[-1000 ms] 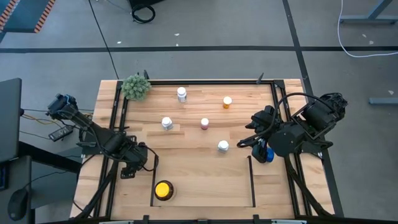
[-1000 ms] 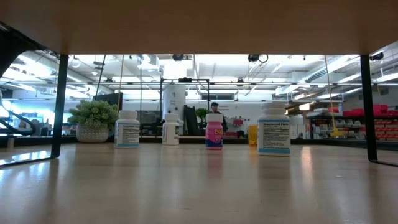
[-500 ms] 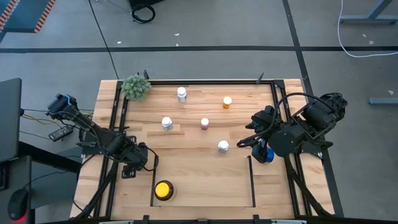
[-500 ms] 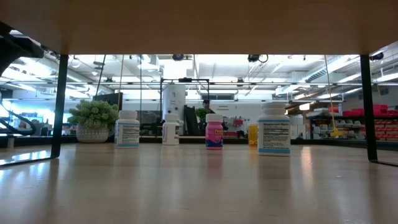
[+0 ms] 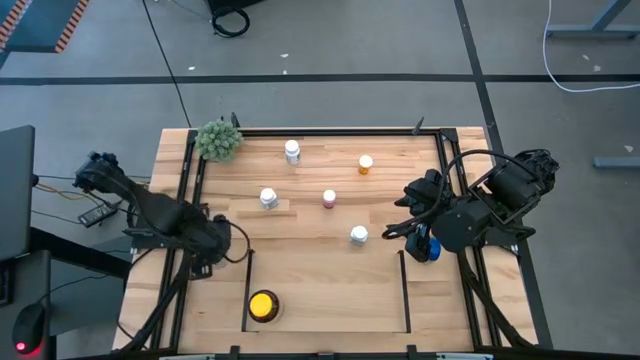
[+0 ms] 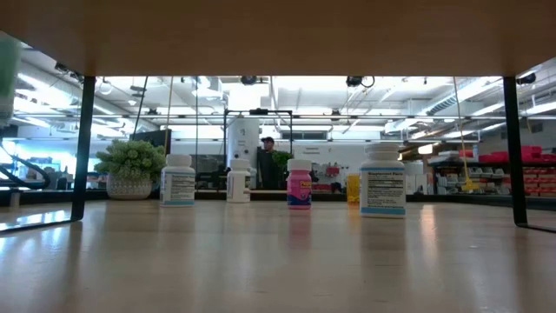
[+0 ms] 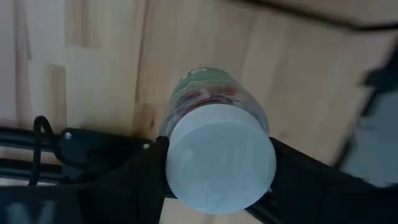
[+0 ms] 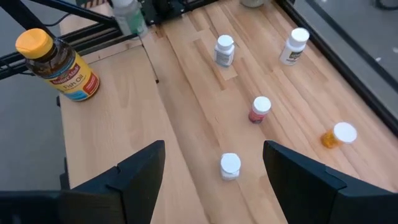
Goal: Pick and place medicine bottles onto shelf by color
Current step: Put the green pill bottle on the shelf
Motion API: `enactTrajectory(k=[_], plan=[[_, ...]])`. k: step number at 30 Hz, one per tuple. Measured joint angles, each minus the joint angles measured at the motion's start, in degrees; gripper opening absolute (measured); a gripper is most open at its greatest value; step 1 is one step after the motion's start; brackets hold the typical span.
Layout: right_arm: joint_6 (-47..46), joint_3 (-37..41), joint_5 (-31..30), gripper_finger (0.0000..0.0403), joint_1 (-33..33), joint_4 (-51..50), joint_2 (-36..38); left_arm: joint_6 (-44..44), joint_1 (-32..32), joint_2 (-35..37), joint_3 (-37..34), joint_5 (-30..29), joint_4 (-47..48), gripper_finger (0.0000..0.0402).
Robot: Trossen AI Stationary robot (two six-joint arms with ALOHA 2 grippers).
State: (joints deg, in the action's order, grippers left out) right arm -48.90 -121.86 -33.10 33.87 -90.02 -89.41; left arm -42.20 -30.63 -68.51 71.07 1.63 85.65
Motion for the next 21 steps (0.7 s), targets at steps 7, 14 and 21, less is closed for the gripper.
enactTrajectory(k=[7, 14, 21], plan=[[0.2, 0.0, -1.9, 0.0277, 0.0, 0.0, 0.0, 0.2, 3.6, -3.0, 17.8, -1.4, 4.1, 0.0234], [-0.2, 0.0, -2.5, 0.0277, 0.0, 0.0, 0.0, 5.5, 6.2, -10.1, 31.1, -2.6, 4.4, 0.0234], [-1.0, 0.0, -2.5, 0.0277, 0.0, 0.0, 0.0, 14.4, 8.6, -16.3, 38.1, -3.3, 4.4, 0.0234]])
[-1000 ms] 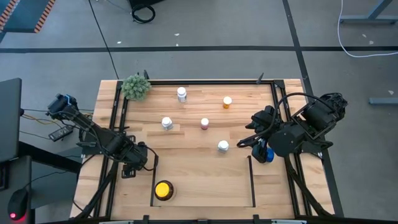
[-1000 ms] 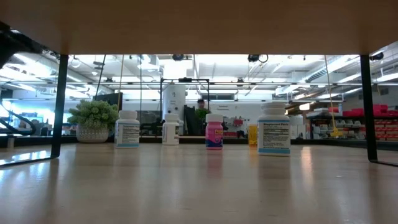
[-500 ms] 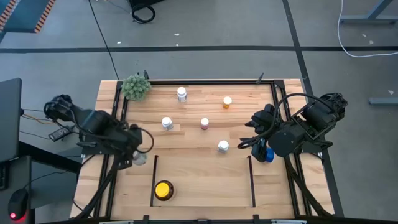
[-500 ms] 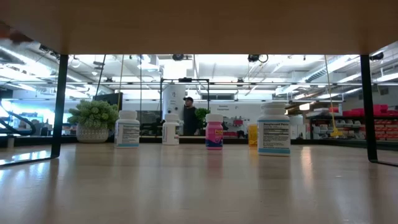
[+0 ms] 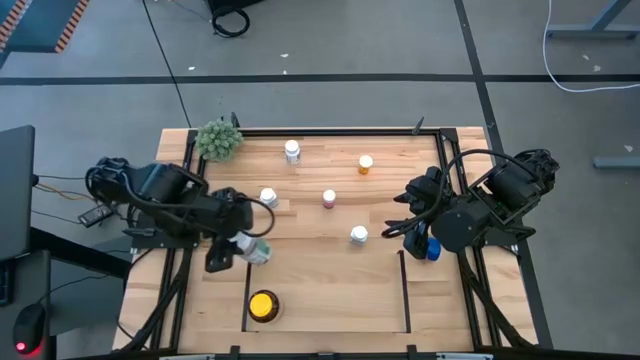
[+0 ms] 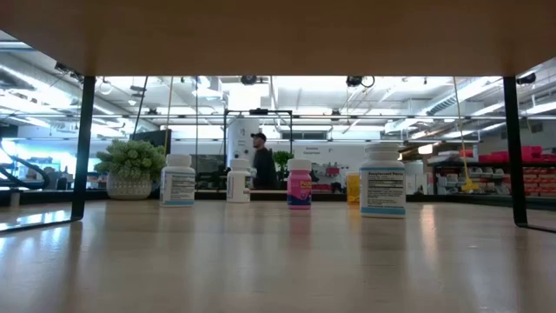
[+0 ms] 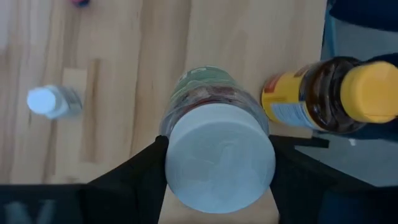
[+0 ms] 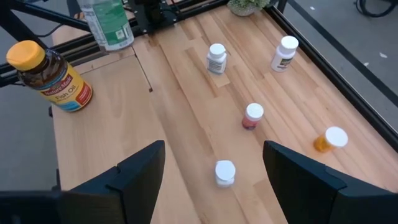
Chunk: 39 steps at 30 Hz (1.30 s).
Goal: Pick and place medicine bottles onto shelf by color
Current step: Put the green pill bottle on the shelf
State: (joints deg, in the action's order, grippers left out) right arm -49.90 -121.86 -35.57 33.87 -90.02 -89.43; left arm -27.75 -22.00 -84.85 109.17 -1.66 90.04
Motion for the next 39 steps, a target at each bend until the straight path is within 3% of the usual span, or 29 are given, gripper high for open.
enactTrajectory(k=[14, 28, 39], plan=[[-1.0, 0.0, 0.0, 0.0277, 0.0, 0.0, 0.0, 16.2, -1.7, -9.3, 4.0, 2.8, 0.0, 0.024], [-1.0, 0.0, 0.0, 0.0277, 0.0, 0.0, 0.0, 25.0, -1.3, -13.9, 4.0, 2.4, 0.0, 0.0252], [-1.2, 0.0, 0.3, 0.0277, 0.0, 0.0, 0.0, 27.0, -1.3, -15.6, 4.0, 2.5, -0.5, 0.0253]])
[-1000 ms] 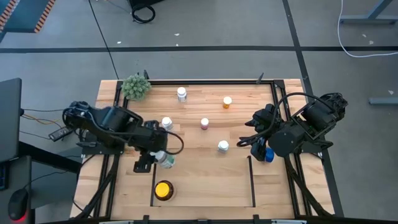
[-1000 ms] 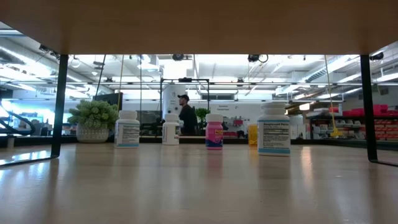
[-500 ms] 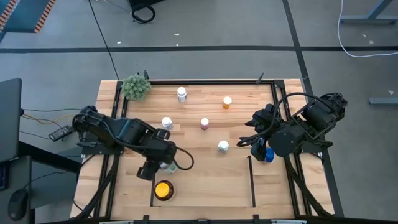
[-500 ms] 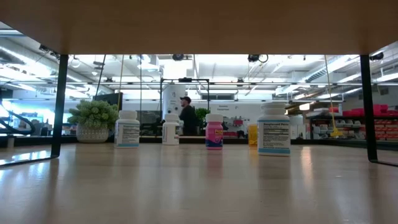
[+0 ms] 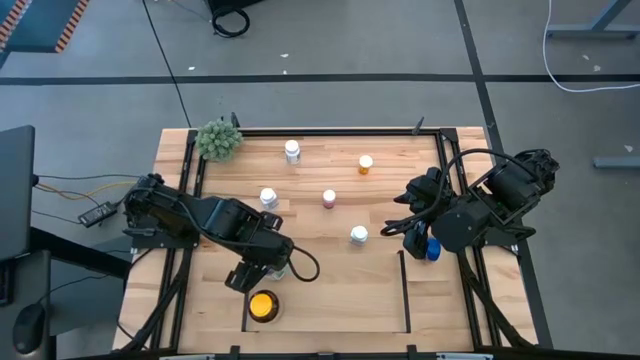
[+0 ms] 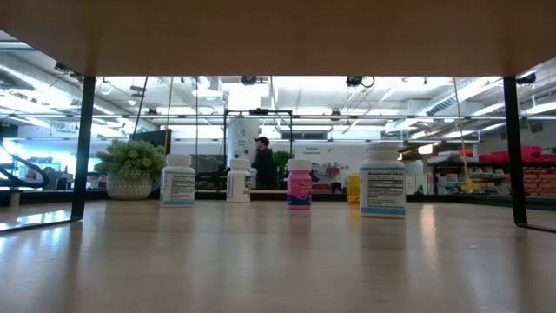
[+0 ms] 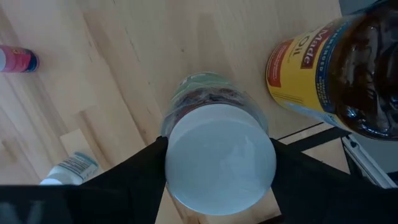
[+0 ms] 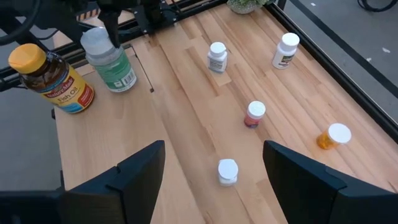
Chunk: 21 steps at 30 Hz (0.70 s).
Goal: Pick and place medicine bottles onto shelf by color
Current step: Put the green pill bottle on the shelf, then put the bottom white blue pill bottle on the shelf
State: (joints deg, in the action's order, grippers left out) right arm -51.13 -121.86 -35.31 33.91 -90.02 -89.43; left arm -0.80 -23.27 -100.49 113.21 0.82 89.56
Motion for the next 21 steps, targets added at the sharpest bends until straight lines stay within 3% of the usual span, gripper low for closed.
enactTrajectory(k=[5, 16, 21], plan=[[0.0, 0.0, 0.0, 0.0277, 0.0, 0.0, 0.0, -1.1, 0.0, 0.0, 0.0, -0.1, 0.1, 0.0267], [-0.1, 0.0, 0.2, 0.0277, 0.0, 0.0, 0.0, -1.8, 0.2, 0.0, 0.1, 1.8, 0.4, 0.0337], [-0.1, 0.0, 0.8, 0.0277, 0.0, 0.0, 0.0, -2.5, 1.0, 0.1, 4.3, 0.9, 0.5, 0.0353]])
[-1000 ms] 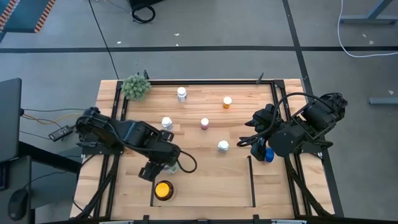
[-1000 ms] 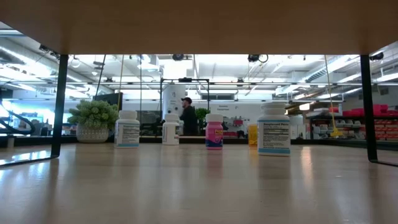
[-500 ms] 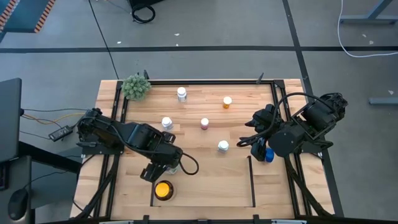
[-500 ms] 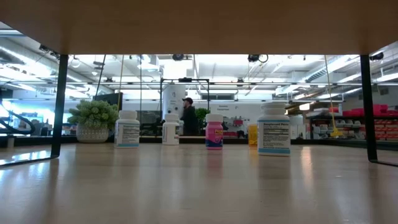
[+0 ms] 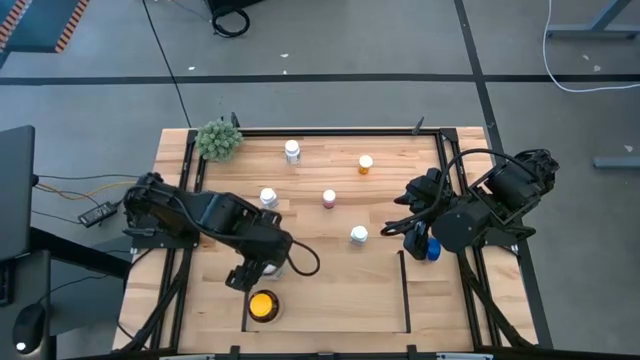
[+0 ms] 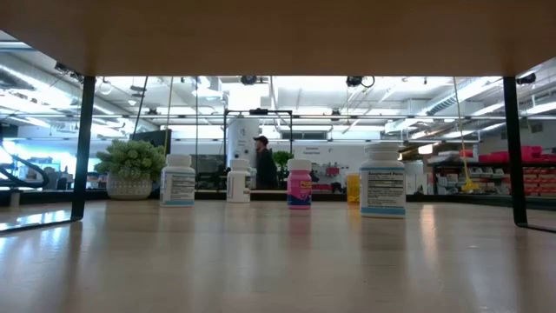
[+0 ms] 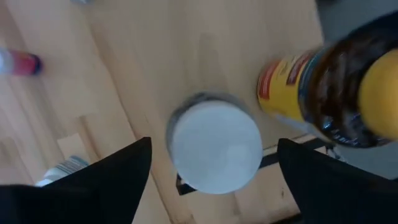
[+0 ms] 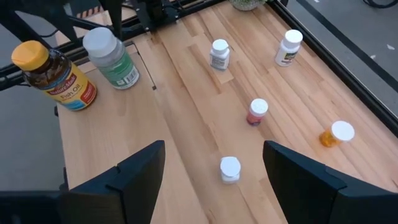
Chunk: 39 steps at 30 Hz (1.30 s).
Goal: Pick and place medicine bottles onto shelf by color
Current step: Put the bottom white blue pill bottle on the shelf
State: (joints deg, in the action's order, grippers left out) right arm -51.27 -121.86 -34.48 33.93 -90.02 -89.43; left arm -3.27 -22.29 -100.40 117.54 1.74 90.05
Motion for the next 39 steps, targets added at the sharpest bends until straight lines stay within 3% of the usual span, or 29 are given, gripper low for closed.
enactTrajectory(k=[9, 13, 17, 22, 29, 35, 39], plan=[[-10.5, 5.3, 1.1, 0.0277, -0.4, 0.0, 0.0, -5.1, 2.7, 0.1, 12.7, -0.5, -0.1, 0.0355], [-18.3, 11.0, 2.3, 0.0277, -2.5, 0.0, 0.0, -7.0, 3.9, 0.1, 17.4, -5.7, -1.7, 0.0353], [-19.7, 17.5, 9.5, 0.0277, -7.4, 1.4, 0.0, -8.1, 6.9, 2.2, 16.2, -9.4, -9.2, 0.0339], [-16.5, 24.6, 18.7, 0.0277, -16.0, 10.2, 0.0, -6.4, 11.8, 3.7, 16.2, -7.8, -14.9, 0.0313], [-14.8, 32.7, 25.7, 0.0278, -25.8, 20.3, 0.0, -2.7, 15.8, 5.8, 16.1, -5.5, -16.1, 0.0286], [-15.2, 42.6, 31.4, 0.0297, -28.3, 29.4, 0.0, -0.2, 16.1, 6.6, 15.8, -5.3, -16.4, 0.0274], [-14.7, 46.4, 31.9, 0.0316, -28.6, 35.2, 0.0, 0.8, 16.1, 9.3, 8.7, -4.8, -21.3, 0.027]])
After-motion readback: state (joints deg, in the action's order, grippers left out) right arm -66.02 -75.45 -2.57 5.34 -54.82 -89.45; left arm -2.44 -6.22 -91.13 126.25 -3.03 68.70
